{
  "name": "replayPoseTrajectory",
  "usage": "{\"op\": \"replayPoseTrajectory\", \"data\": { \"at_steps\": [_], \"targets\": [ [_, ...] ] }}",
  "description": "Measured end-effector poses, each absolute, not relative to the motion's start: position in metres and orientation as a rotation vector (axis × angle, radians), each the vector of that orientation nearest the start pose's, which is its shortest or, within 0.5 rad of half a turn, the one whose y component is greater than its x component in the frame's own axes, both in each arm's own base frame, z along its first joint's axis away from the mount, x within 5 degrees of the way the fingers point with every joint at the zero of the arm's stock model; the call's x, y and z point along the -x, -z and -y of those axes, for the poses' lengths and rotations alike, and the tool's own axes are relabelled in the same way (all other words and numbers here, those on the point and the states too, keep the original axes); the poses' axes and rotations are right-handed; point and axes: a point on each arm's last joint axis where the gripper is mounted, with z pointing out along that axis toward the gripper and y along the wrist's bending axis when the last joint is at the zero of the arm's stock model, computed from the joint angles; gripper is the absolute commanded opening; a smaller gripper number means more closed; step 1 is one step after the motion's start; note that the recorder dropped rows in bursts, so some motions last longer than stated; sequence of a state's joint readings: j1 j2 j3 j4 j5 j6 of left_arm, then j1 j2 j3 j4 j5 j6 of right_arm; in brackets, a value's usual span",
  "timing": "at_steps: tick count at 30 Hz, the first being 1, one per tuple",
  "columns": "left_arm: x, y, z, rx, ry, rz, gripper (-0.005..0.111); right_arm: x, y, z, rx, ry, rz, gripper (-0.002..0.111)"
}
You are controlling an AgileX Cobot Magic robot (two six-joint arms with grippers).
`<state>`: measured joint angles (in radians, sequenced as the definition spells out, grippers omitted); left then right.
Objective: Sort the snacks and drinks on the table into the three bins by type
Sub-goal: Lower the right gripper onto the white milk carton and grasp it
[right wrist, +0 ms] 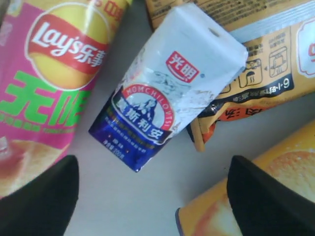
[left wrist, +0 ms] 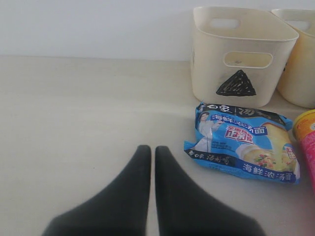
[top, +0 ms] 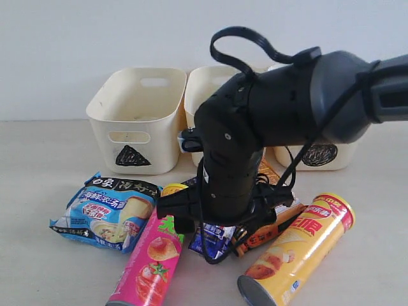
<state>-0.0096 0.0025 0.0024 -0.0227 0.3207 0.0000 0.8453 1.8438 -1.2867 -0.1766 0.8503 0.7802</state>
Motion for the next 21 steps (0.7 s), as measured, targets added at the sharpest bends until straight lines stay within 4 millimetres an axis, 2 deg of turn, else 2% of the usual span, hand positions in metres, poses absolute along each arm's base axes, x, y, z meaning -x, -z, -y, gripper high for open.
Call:
{"op": "replayPoseTrajectory", "data": {
  "at_steps": [7, 18, 21],
  "targets": [
    [-0.054, -0.183, 0.001, 0.006, 0.029, -1.809, 0.004, -0.261, -0.188, -0.274, 0.131, -0.108, -2.852, 0.062],
    [-0.054, -0.183, 0.001, 0.006, 0.029, -1.809, 0.004, -0.269, -0.164, -0.282, 0.149, -0.107, -2.83, 0.062],
    [-0.054, -0.183, 0.001, 0.006, 0.029, -1.809, 0.004, -0.27, -0.164, -0.283, 0.144, -0.11, -2.825, 0.062]
  ]
}}
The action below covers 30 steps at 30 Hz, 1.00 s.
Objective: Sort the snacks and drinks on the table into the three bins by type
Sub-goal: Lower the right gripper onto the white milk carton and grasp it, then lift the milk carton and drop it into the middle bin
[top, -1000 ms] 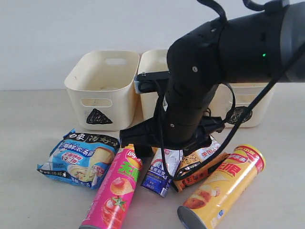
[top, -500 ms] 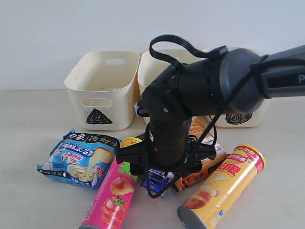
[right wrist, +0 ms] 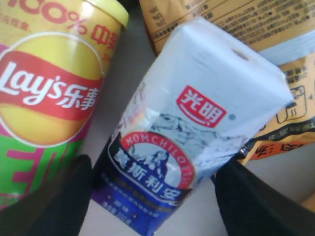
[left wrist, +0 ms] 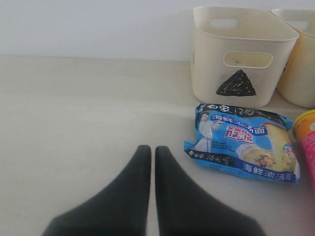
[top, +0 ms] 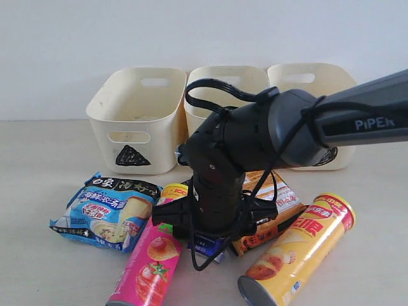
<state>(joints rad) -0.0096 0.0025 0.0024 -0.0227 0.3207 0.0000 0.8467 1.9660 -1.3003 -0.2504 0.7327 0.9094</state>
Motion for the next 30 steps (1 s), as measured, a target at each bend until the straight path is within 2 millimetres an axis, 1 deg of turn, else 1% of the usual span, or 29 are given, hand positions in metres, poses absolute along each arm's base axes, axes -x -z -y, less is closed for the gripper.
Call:
{"op": "replayPoseTrajectory", "data": {
  "at_steps": [5, 10, 11, 12, 13, 15, 16, 17, 21, 24, 25, 27, 30],
  "targets": [
    [-0.054, -0.183, 0.001, 0.006, 0.029, -1.809, 0.004, -0.271, -0.16, -0.283, 0.142, -0.095, -2.823, 0.062],
    [-0.054, -0.183, 0.001, 0.006, 0.029, -1.809, 0.004, -0.274, -0.147, -0.285, 0.169, -0.07, -2.824, 0.06],
    [-0.054, -0.183, 0.001, 0.006, 0.029, -1.809, 0.004, -0.274, -0.144, -0.285, 0.17, -0.062, -2.83, 0.056],
    [-0.054, -0.183, 0.001, 0.006, 0.029, -1.809, 0.004, -0.274, -0.141, -0.285, 0.174, -0.05, -2.836, 0.05],
    [-0.054, -0.183, 0.001, 0.006, 0.029, -1.809, 0.004, -0.275, -0.139, -0.285, 0.177, -0.044, -2.839, 0.038],
    [-0.054, -0.183, 0.001, 0.006, 0.029, -1.809, 0.004, -0.274, -0.138, -0.285, 0.176, -0.039, -2.841, 0.019],
    [-0.054, -0.183, 0.001, 0.006, 0.029, -1.809, 0.004, -0.274, -0.138, -0.285, 0.175, -0.036, -2.843, 0.004],
    [-0.054, -0.183, 0.001, 0.006, 0.029, -1.809, 0.004, -0.274, -0.138, -0.284, 0.175, -0.031, -2.845, 0.0],
    [-0.054, -0.183, 0.001, 0.006, 0.029, -1.809, 0.004, -0.273, -0.14, -0.283, 0.166, -0.011, -2.859, 0.0],
    [-0.054, -0.183, 0.001, 0.006, 0.029, -1.809, 0.004, -0.269, -0.148, -0.281, 0.153, -0.012, -2.872, 0.0],
    [-0.054, -0.183, 0.001, 0.006, 0.029, -1.809, 0.004, -0.268, -0.154, -0.281, 0.152, -0.017, -2.868, 0.0],
    [-0.054, -0.183, 0.001, 0.006, 0.029, -1.809, 0.004, -0.263, -0.169, -0.28, 0.166, -0.033, -2.852, 0.0],
    [-0.054, -0.183, 0.001, 0.006, 0.029, -1.809, 0.004, -0.253, -0.201, -0.28, 0.217, -0.102, -2.794, 0.0]
  ]
}}
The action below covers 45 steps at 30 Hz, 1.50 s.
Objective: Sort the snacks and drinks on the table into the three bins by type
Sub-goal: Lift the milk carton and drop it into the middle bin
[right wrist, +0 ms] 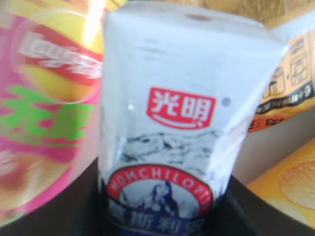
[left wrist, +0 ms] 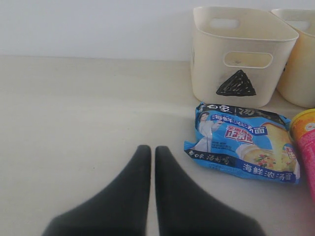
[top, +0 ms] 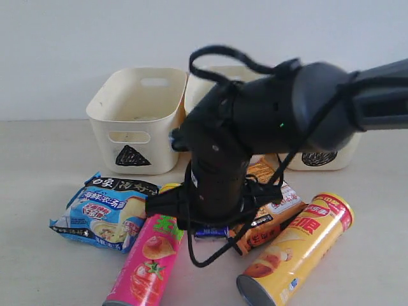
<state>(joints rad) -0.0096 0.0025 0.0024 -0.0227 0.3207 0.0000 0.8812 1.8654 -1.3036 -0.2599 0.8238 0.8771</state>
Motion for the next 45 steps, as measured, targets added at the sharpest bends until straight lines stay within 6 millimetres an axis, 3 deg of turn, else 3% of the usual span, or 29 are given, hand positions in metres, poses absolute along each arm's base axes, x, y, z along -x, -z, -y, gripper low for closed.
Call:
{"op": "replayPoseTrajectory", "data": {
  "at_steps": [5, 9, 12, 15, 17, 20, 30, 39, 41, 45],
  "targets": [
    [-0.054, -0.183, 0.001, 0.006, 0.029, -1.809, 0.004, -0.236, -0.274, -0.265, 0.466, -0.199, -2.59, 0.0],
    [-0.054, -0.183, 0.001, 0.006, 0.029, -1.809, 0.004, -0.239, -0.301, -0.246, 0.599, -0.162, -2.469, 0.0],
    [-0.054, -0.183, 0.001, 0.006, 0.029, -1.809, 0.004, -0.273, -0.315, -0.208, 0.657, -0.054, -2.379, 0.0],
    [-0.054, -0.183, 0.001, 0.006, 0.029, -1.809, 0.004, -0.319, -0.325, -0.173, 0.683, -0.009, -2.251, 0.0],
    [-0.054, -0.183, 0.001, 0.006, 0.029, -1.809, 0.004, -0.346, -0.33, -0.162, 0.677, -0.042, -2.184, 0.0],
    [-0.054, -0.183, 0.001, 0.006, 0.029, -1.809, 0.004, -0.381, -0.312, -0.158, 0.728, -0.042, -2.193, 0.0],
    [-0.054, -0.183, 0.001, 0.006, 0.029, -1.809, 0.004, -0.451, -0.273, -0.187, 0.835, -0.035, -2.163, 0.0],
    [-0.054, -0.183, 0.001, 0.006, 0.029, -1.809, 0.004, -0.483, -0.235, -0.2, 0.86, -0.035, -2.203, 0.001],
    [-0.054, -0.183, 0.001, 0.006, 0.029, -1.809, 0.004, -0.486, -0.23, -0.201, 0.864, -0.034, -2.209, 0.008],
    [-0.054, -0.183, 0.001, 0.006, 0.029, -1.809, 0.004, -0.488, -0.219, -0.202, 0.873, -0.032, -2.226, 0.039]
  ]
}}
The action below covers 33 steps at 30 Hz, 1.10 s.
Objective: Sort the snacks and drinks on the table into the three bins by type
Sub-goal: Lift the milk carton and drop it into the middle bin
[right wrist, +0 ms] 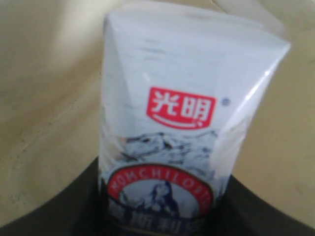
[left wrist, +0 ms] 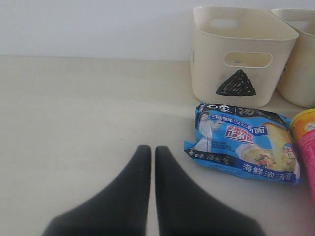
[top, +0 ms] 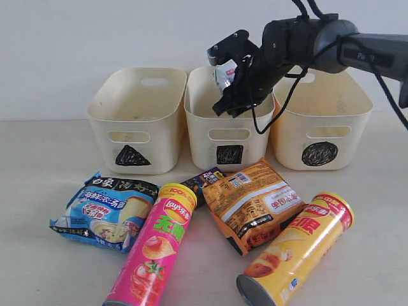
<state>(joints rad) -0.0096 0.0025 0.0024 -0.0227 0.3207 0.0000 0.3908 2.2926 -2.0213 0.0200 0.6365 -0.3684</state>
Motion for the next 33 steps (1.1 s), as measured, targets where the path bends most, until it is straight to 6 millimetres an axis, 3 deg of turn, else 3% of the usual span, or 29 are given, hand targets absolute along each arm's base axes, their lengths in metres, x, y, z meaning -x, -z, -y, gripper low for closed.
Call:
{"op": "replayPoseTrajectory", "data": {
  "at_steps": [3, 7, 20, 24, 26, 29, 33],
  "targets": [
    [-0.054, -0.183, 0.001, 0.006, 0.029, -1.809, 0.004, -0.489, -0.213, -0.203, 0.888, -0.028, -2.231, 0.056],
    [-0.054, -0.183, 0.001, 0.006, 0.029, -1.809, 0.004, -0.49, -0.216, -0.203, 0.9, -0.019, -2.205, 0.066],
    [-0.054, -0.183, 0.001, 0.006, 0.029, -1.809, 0.004, -0.489, -0.22, -0.203, 0.927, -0.009, -2.199, 0.067],
    [-0.054, -0.183, 0.001, 0.006, 0.029, -1.809, 0.004, -0.477, -0.247, -0.198, 0.995, 0.013, -2.198, 0.067],
    [-0.054, -0.183, 0.001, 0.006, 0.029, -1.809, 0.004, -0.469, -0.263, -0.194, 1.054, 0.032, -2.193, 0.061],
    [-0.054, -0.183, 0.001, 0.006, 0.029, -1.809, 0.004, -0.455, -0.284, -0.191, 1.148, 0.035, -2.182, 0.04],
    [-0.054, -0.183, 0.001, 0.006, 0.029, -1.809, 0.004, -0.438, -0.302, -0.192, 1.259, -0.053, -2.17, 0.002]
  ]
}}
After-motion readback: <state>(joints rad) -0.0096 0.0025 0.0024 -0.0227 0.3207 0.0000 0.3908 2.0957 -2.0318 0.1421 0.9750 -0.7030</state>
